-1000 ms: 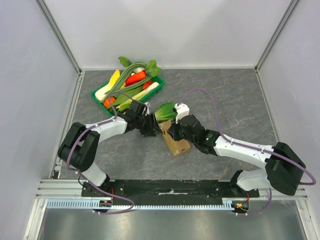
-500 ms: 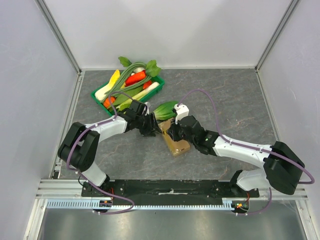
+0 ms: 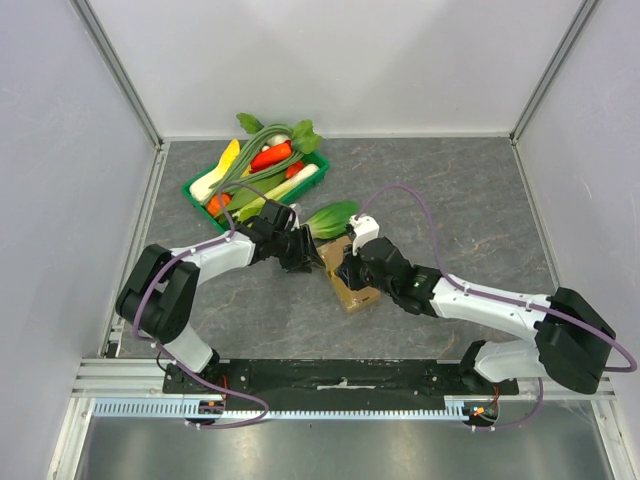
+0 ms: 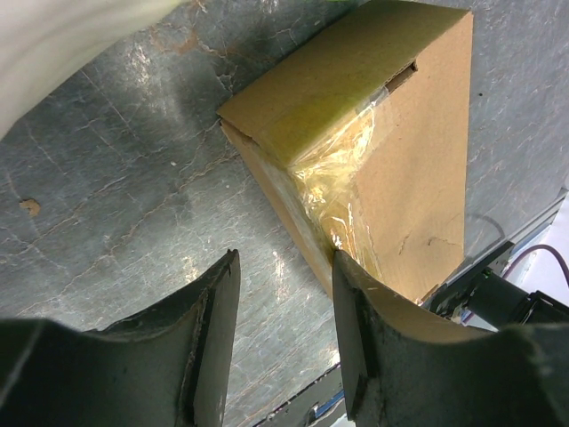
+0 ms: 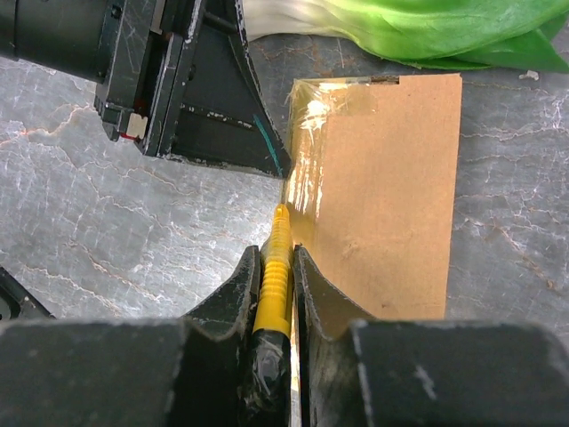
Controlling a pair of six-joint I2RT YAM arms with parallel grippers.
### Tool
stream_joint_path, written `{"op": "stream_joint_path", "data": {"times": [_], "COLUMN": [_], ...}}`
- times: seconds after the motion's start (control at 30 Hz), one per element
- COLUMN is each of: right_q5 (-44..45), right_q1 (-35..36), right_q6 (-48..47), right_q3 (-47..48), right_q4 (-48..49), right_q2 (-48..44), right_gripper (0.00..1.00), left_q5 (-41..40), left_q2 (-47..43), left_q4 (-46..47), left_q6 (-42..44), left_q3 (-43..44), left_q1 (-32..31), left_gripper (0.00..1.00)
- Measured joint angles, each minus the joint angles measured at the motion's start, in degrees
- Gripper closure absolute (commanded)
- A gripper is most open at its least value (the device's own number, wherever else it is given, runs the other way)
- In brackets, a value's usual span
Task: Unpack the express box
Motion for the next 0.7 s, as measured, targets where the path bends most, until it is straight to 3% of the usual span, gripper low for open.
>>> {"op": "stream_joint_path", "data": {"times": [0.33,0.7], "right_q5": [0.5,3.4], "right_q1": [1.0,5.3], "right_q6": [0.7,0.6], "right_q3": [-0.1,1.3], "right_q4": [-2.6,-12.2], "right_q2": [-0.9,-3.1], "right_gripper": [1.0,1.0], "left_q5": [-0.2,-0.2], "left_q2": [0.0,0.7], "left_q4": [-0.2,-1.2], "left_q6": [0.0,-0.6], "left_q3": [0.1,0.7], "left_q1": [0.0,-0.9], "left_gripper": [0.48,0.48]}}
